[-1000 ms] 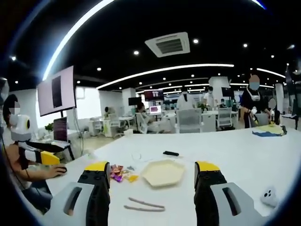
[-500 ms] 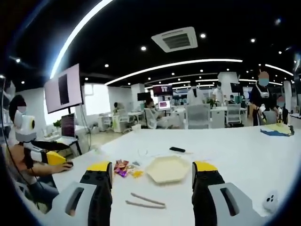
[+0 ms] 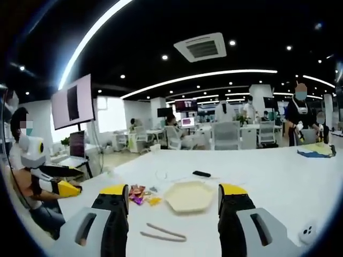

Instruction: Place the target food into the container with the food tongs after gripping and lifting it, then release it inside without dropping or visibly crushing the food.

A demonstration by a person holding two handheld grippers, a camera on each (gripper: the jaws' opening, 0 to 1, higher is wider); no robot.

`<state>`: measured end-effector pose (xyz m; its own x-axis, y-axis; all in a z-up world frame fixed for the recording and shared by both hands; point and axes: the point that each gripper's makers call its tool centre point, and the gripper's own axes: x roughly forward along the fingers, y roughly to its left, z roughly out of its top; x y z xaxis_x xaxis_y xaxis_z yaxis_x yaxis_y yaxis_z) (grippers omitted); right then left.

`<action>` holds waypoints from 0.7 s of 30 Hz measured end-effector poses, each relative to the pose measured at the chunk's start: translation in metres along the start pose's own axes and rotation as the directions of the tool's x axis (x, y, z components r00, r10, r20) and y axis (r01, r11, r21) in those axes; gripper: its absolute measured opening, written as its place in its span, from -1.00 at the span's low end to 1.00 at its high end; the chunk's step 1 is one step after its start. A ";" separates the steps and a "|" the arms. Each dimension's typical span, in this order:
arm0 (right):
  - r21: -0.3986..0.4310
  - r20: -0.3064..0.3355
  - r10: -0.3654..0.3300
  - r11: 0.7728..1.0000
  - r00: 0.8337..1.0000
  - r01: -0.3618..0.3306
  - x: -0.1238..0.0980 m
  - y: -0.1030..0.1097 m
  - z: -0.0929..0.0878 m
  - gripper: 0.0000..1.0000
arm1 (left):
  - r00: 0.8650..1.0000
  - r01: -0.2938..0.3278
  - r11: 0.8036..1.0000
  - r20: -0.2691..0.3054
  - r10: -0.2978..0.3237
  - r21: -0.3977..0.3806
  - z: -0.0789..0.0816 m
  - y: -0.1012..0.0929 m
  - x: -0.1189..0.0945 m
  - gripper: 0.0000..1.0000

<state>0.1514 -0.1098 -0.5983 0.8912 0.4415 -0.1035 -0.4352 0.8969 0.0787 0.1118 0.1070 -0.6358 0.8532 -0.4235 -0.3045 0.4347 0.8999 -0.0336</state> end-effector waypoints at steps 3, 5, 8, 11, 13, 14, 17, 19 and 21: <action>0.008 -0.003 -0.021 1.000 1.000 0.021 0.000 -0.003 -0.001 0.36 | 0.999 0.031 0.999 -0.030 -0.030 0.017 -0.006 -0.002 0.007 0.38; 0.020 -0.003 -0.043 0.999 0.999 0.043 0.000 -0.007 -0.002 0.35 | 0.997 0.054 0.998 -0.051 -0.052 0.035 -0.013 -0.003 0.013 0.34; 0.034 -0.006 -0.058 0.998 0.998 0.059 0.000 -0.010 -0.004 0.34 | 0.995 0.073 0.997 -0.071 -0.070 0.035 -0.020 -0.003 0.019 0.29; 0.035 -0.017 -0.072 0.997 0.997 0.073 -0.001 -0.012 -0.007 0.31 | 0.990 0.105 0.994 -0.100 -0.103 0.017 -0.028 -0.006 0.029 0.28; 0.036 -0.023 -0.074 0.997 0.997 0.075 -0.001 -0.012 -0.008 0.25 | 0.988 0.113 0.993 -0.112 -0.111 0.016 -0.030 -0.007 0.032 0.24; 0.037 -0.026 -0.075 0.996 0.997 0.076 -0.001 -0.012 -0.009 0.24 | 0.986 0.118 0.993 -0.121 -0.115 0.018 -0.032 -0.008 0.034 0.21; 0.039 -0.032 -0.084 0.996 0.996 0.085 -0.001 -0.013 -0.011 0.23 | 0.979 0.136 0.990 -0.154 -0.130 0.027 -0.040 -0.010 0.043 0.13; 0.041 -0.032 -0.090 0.995 0.995 0.092 -0.001 -0.014 -0.011 0.22 | 0.976 0.144 0.989 -0.169 -0.137 0.033 -0.045 -0.010 0.047 0.07; 0.043 -0.033 -0.097 0.994 0.995 0.098 -0.002 -0.015 -0.012 0.21 | 0.973 0.153 0.987 -0.182 -0.143 0.039 -0.049 -0.010 0.051 0.04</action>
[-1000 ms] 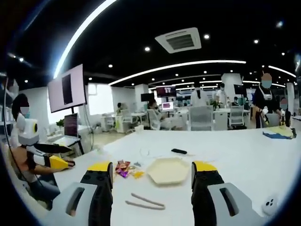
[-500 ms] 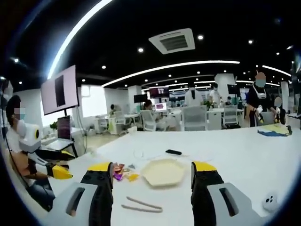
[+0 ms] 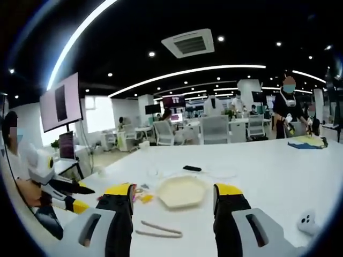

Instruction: Place the target food into the container with the food tongs after gripping and lifting it, then release it inside without dropping or visibly crushing the food.

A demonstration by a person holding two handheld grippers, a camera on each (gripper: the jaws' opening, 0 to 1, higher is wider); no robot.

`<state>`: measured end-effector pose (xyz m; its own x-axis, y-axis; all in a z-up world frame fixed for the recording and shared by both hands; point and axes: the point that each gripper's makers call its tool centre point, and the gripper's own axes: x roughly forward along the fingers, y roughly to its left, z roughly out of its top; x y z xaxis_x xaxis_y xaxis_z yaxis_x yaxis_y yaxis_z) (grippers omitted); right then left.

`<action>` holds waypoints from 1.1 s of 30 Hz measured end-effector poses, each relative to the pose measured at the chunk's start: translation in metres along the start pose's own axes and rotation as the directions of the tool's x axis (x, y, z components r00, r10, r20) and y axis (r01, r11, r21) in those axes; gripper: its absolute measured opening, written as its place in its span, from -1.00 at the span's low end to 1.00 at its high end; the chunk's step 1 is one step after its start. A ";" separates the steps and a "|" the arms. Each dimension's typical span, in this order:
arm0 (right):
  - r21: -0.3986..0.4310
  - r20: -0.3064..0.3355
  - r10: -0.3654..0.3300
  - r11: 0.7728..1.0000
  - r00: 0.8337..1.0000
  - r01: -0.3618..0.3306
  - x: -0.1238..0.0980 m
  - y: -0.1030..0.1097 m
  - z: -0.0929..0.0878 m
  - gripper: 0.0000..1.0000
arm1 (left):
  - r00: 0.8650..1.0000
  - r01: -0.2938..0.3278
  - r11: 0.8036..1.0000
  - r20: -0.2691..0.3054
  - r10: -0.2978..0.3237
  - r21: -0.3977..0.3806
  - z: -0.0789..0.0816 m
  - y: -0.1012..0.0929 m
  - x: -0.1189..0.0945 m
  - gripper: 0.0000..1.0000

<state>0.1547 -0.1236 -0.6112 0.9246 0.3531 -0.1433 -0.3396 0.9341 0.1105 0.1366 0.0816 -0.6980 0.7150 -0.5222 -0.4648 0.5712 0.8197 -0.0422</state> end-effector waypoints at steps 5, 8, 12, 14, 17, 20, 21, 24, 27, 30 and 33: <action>0.001 -0.005 -0.005 1.000 1.000 0.005 -0.001 0.000 -0.003 0.17 | 0.999 0.010 0.999 -0.045 -0.008 0.048 -0.009 0.001 0.009 -0.02; 0.003 -0.007 -0.014 1.000 1.000 0.014 -0.001 -0.003 -0.005 0.17 | 0.998 0.023 0.997 -0.064 -0.019 0.072 -0.011 -0.001 0.013 -0.06; 0.003 -0.012 -0.018 1.000 1.000 0.018 0.000 -0.003 -0.006 0.16 | 0.994 0.033 0.996 -0.104 -0.025 0.080 -0.017 0.000 0.018 -0.07; -0.001 -0.016 -0.020 1.000 1.000 0.020 0.000 -0.004 -0.007 0.16 | 0.991 0.040 0.997 -0.130 -0.030 0.073 -0.023 0.000 0.021 -0.11; 0.007 -0.017 -0.026 1.000 1.000 0.026 0.000 -0.005 -0.007 0.16 | 0.991 0.061 0.995 -0.128 -0.050 0.083 -0.025 -0.002 0.026 -0.17; 0.006 -0.018 -0.026 1.000 0.999 0.027 0.001 -0.005 -0.006 0.16 | 0.989 0.069 0.995 -0.134 -0.058 0.077 -0.025 -0.003 0.029 -0.19; 0.005 -0.018 -0.027 1.000 0.999 0.027 0.001 -0.006 -0.006 0.16 | 0.989 0.069 0.995 -0.136 -0.058 0.078 -0.026 -0.002 0.030 -0.19; 0.034 -0.010 -0.039 0.999 0.999 0.040 0.001 -0.008 -0.003 0.16 | 0.987 0.074 0.994 -0.147 -0.061 0.081 -0.029 -0.001 0.034 -0.20; 0.033 -0.008 -0.043 0.998 0.999 0.043 0.002 -0.008 -0.002 0.16 | 0.986 0.076 0.993 -0.153 -0.062 0.088 -0.032 0.001 0.037 -0.23; 0.030 -0.011 -0.038 0.999 0.999 0.038 0.003 -0.006 -0.002 0.16 | 0.985 0.081 0.992 -0.161 -0.066 0.093 -0.035 0.002 0.041 -0.25; 0.029 -0.015 -0.034 0.999 0.999 0.035 0.002 -0.004 -0.003 0.16 | 0.981 0.098 0.989 -0.175 -0.078 0.109 -0.041 0.000 0.046 -0.26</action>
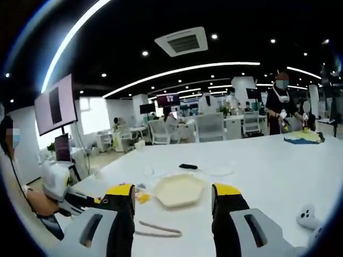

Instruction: Place the target food into the container with the food tongs after gripping and lifting it, then release it inside without dropping or visibly crushing the food.

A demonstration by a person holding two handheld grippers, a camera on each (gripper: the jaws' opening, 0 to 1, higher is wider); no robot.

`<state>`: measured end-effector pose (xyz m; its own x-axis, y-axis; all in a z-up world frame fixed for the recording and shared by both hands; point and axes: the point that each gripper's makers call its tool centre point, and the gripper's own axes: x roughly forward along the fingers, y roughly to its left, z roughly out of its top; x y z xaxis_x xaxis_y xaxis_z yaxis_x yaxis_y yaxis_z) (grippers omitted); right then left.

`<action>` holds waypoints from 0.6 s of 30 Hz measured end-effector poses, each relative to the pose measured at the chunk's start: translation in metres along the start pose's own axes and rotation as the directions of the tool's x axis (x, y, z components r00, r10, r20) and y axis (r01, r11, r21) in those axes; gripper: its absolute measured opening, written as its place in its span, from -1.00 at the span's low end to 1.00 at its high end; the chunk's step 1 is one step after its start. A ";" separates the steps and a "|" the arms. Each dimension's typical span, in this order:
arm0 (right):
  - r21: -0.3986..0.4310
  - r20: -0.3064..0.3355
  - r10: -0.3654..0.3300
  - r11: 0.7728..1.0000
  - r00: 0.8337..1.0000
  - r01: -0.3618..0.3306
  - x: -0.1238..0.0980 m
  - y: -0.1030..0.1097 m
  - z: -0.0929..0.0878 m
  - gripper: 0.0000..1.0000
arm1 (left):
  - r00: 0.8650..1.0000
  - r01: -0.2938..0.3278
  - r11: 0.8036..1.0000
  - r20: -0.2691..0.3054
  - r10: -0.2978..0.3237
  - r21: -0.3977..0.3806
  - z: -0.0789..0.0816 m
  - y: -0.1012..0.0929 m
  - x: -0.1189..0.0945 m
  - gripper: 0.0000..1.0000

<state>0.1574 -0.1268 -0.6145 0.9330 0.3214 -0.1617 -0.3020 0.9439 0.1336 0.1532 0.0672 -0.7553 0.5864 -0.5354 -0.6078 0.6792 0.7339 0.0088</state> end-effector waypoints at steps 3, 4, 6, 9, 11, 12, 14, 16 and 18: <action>-0.005 -0.004 -0.002 1.000 1.000 0.002 -0.001 -0.001 -0.001 0.15 | 1.000 0.003 1.000 -0.004 -0.003 0.016 0.000 0.000 0.003 -0.29; -0.005 -0.007 -0.004 1.000 1.000 0.004 -0.002 -0.001 -0.002 0.15 | 1.000 0.002 1.000 -0.002 -0.002 0.020 0.000 0.000 0.004 -0.30; -0.002 -0.011 -0.008 1.000 1.000 0.008 -0.003 -0.003 -0.003 0.15 | 1.000 0.005 1.000 -0.004 -0.005 0.019 0.000 0.002 0.007 -0.31; -0.002 -0.016 -0.016 1.000 1.000 0.016 -0.005 -0.005 -0.004 0.15 | 1.000 0.011 1.000 -0.013 -0.011 0.026 -0.002 0.002 0.013 -0.33; 0.000 -0.018 -0.019 1.000 1.000 0.019 -0.006 -0.006 -0.005 0.14 | 1.000 0.012 0.999 -0.020 -0.012 0.033 -0.003 0.002 0.016 -0.36; 0.002 -0.020 -0.022 1.000 1.000 0.022 -0.007 -0.007 -0.006 0.14 | 1.000 0.013 0.999 -0.025 -0.012 0.036 -0.005 0.001 0.019 -0.39; 0.002 -0.022 -0.025 1.000 0.999 0.025 -0.008 -0.008 -0.007 0.14 | 0.999 0.020 0.999 -0.035 -0.018 0.047 -0.006 0.000 0.021 -0.41; 0.001 -0.022 -0.028 1.000 0.999 0.028 -0.009 -0.010 -0.007 0.14 | 0.999 0.022 0.999 -0.037 -0.020 0.050 -0.007 -0.001 0.024 -0.40; 0.002 -0.023 -0.034 0.999 0.999 0.034 -0.010 -0.011 -0.008 0.14 | 0.999 0.027 0.998 -0.041 -0.025 0.055 -0.008 -0.002 0.026 -0.41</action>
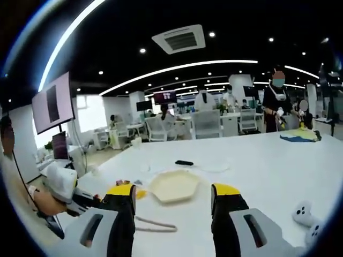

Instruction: Place the target food into the container with the food tongs after gripping and lifting it, then release it inside without dropping or visibly crushing the food.

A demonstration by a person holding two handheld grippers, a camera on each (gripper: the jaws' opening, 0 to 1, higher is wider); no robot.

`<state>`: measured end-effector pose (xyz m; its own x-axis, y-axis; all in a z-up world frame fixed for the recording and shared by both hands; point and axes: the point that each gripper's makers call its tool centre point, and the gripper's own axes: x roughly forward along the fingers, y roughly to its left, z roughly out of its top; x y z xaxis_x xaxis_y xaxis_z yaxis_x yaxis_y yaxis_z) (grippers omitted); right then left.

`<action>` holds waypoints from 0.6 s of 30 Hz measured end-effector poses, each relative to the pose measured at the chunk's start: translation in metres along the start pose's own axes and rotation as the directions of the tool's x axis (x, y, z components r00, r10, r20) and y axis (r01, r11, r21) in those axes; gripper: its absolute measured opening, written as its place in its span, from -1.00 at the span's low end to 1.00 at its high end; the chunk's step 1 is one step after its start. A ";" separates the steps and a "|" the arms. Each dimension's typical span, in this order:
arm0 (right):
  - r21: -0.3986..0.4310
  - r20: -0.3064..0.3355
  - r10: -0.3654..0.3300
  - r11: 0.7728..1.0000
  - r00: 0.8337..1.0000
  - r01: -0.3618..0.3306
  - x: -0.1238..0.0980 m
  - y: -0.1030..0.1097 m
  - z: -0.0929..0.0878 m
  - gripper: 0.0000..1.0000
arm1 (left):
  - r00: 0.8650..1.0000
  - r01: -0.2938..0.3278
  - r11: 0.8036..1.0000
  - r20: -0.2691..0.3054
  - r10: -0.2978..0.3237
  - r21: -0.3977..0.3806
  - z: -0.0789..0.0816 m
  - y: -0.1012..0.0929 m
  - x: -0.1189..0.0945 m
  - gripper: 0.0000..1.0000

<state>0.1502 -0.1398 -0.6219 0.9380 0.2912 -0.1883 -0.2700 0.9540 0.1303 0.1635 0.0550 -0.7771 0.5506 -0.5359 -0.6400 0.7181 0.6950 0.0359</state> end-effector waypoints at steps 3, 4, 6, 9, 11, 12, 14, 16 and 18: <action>0.003 -0.001 -0.012 1.000 1.000 0.012 -0.002 -0.003 -0.001 0.13 | 1.000 0.021 1.000 -0.013 -0.021 0.009 -0.003 -0.003 0.005 -0.49; 0.004 -0.003 -0.016 1.000 1.000 0.016 -0.003 -0.004 -0.002 0.13 | 0.999 0.027 1.000 -0.020 -0.027 0.016 -0.004 -0.005 0.007 -0.52; 0.000 -0.008 -0.015 1.000 1.000 0.015 -0.004 -0.004 -0.003 0.09 | 0.999 0.043 0.998 -0.033 -0.042 0.035 -0.006 -0.007 0.012 -0.52; -0.004 -0.015 -0.015 1.000 1.000 0.015 -0.005 -0.004 -0.005 0.07 | 0.998 0.054 0.998 -0.039 -0.052 0.041 -0.007 -0.007 0.016 -0.54; -0.002 -0.017 -0.020 1.000 1.000 0.019 -0.005 -0.005 -0.006 0.07 | 0.997 0.063 0.997 -0.051 -0.061 0.043 -0.009 -0.008 0.019 -0.57; -0.002 -0.018 -0.020 1.000 1.000 0.020 -0.006 -0.005 -0.007 0.07 | 0.997 0.065 0.997 -0.053 -0.062 0.042 -0.010 -0.008 0.020 -0.60; -0.001 -0.023 -0.023 1.000 0.999 0.023 -0.006 -0.005 -0.008 0.07 | 0.995 0.077 0.996 -0.070 -0.074 0.042 -0.014 -0.009 0.023 -0.65; -0.003 -0.025 -0.028 1.000 0.999 0.028 -0.005 -0.005 -0.008 0.07 | 0.994 0.085 0.996 -0.078 -0.082 0.038 -0.017 -0.010 0.026 -0.67; -0.004 -0.022 -0.030 1.000 0.999 0.030 -0.005 -0.005 -0.008 0.07 | 0.993 0.091 0.995 -0.082 -0.087 0.035 -0.017 -0.010 0.028 -0.69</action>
<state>0.1452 -0.1458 -0.6294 0.9407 0.2636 -0.2137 -0.2425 0.9627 0.1203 0.1641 0.0410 -0.8089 0.4491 -0.5536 -0.7013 0.7796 0.6262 0.0049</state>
